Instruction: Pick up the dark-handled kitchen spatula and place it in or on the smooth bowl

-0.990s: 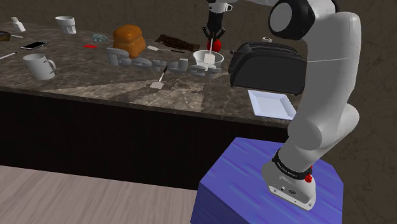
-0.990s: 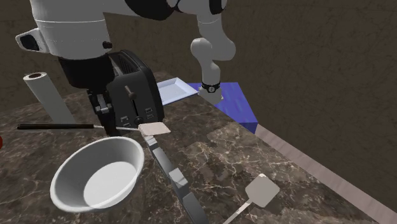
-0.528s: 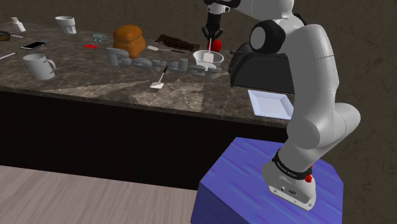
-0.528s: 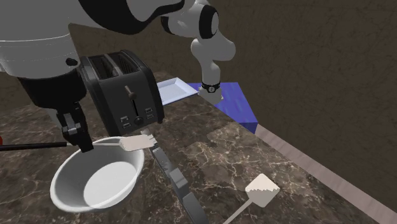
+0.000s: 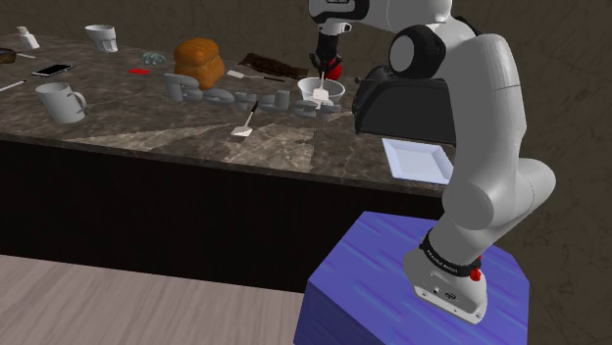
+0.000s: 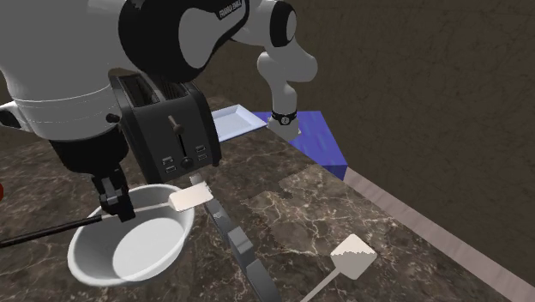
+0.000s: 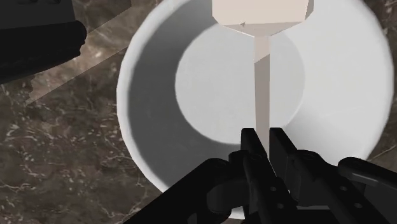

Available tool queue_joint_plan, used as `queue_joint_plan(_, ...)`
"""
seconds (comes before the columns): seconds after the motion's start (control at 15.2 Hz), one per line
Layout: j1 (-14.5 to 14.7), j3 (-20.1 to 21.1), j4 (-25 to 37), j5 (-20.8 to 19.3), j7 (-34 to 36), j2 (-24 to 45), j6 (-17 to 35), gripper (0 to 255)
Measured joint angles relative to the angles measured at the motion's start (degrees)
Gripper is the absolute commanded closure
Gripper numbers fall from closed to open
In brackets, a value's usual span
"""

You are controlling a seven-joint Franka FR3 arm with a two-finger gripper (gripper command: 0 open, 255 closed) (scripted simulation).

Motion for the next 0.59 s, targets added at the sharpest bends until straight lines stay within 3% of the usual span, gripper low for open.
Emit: queue_joint_plan(0.59, 0.1, 0.0, -4.5, 0.0, 0.1, -0.5, 4.0, 255)
